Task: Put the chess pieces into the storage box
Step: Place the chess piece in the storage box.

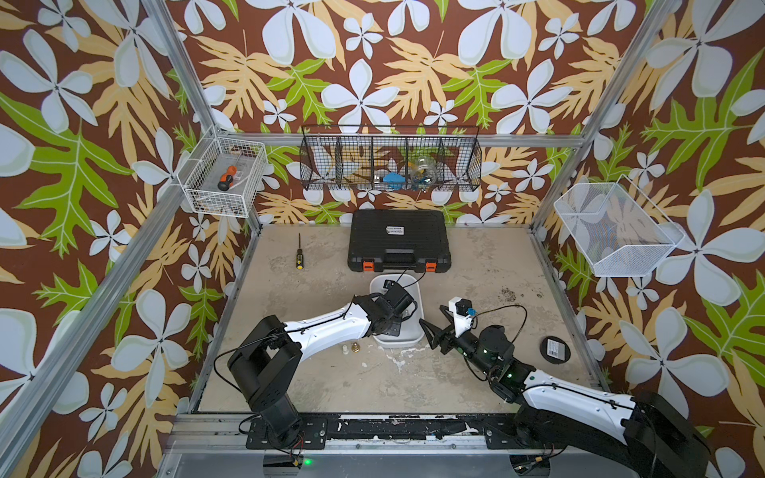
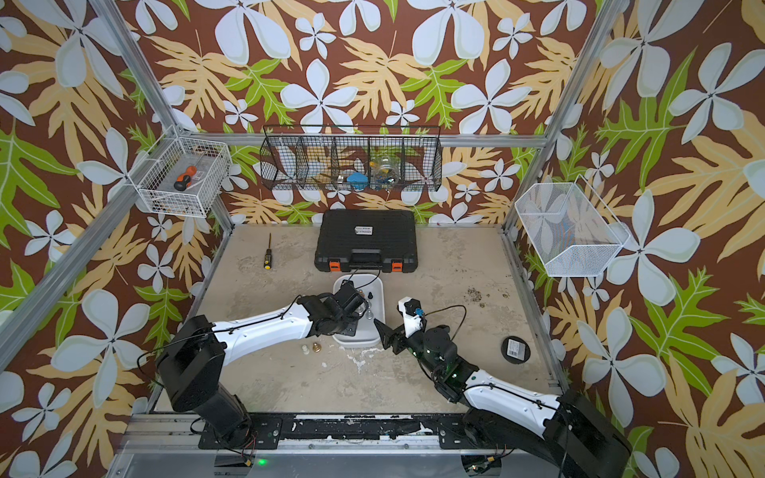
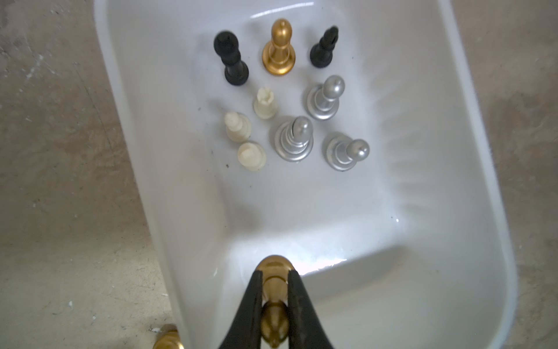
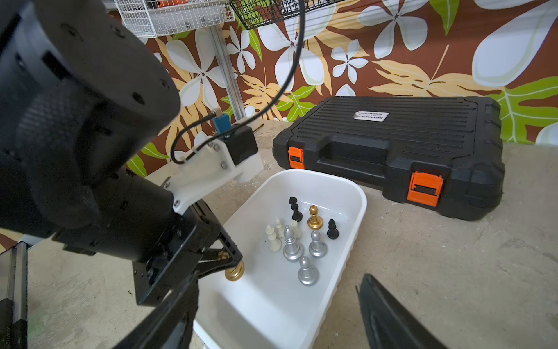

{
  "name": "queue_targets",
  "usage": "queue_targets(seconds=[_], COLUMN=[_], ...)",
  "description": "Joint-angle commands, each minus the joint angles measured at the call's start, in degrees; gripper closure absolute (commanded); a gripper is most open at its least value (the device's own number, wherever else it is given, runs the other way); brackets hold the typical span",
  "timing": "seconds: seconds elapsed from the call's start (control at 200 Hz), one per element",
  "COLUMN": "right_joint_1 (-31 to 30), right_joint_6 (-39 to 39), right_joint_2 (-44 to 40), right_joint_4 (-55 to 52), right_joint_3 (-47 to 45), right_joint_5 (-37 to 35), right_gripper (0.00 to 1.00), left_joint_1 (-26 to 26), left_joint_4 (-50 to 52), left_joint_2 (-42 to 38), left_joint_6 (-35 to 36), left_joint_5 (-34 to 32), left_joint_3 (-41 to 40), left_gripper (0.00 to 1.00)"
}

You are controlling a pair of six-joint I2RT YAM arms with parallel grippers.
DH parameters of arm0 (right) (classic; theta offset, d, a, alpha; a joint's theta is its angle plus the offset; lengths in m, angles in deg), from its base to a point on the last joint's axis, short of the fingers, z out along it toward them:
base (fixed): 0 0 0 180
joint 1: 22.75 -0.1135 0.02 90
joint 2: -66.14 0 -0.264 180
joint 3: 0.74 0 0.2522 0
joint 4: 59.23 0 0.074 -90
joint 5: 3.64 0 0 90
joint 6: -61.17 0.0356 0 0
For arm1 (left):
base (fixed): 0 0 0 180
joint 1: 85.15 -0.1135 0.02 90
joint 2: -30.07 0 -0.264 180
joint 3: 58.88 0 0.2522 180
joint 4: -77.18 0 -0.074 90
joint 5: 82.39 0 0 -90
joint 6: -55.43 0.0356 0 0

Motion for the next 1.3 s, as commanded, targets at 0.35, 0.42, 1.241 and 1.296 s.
queue_targets(seconds=[0.35, 0.42, 1.241, 1.296], right_joint_1=[-0.01, 0.02, 0.02, 0.03], right_joint_6=[-1.46, -1.82, -2.63, -2.63], right_joint_2=[4.61, 5.19, 4.10, 4.06], right_joint_4=[6.99, 8.44, 9.27, 9.26], right_joint_3=[-0.41, -0.96, -2.38, -2.45], right_joint_5=[-0.81, -0.56, -4.81, -4.84], right_gripper=[0.17, 0.17, 0.17, 0.18], left_joint_1=[-3.91, -3.91, -3.91, -3.94], left_joint_4=[4.44, 3.67, -2.21, -2.47], left_joint_2=[-2.00, -1.01, 9.10, 9.31], left_joint_6=[2.61, 2.39, 1.90, 1.74], left_joint_5=[2.80, 3.85, 2.56, 2.40], left_joint_3=[4.36, 3.91, 3.74, 3.49], left_gripper=[0.86, 0.86, 0.86, 0.85])
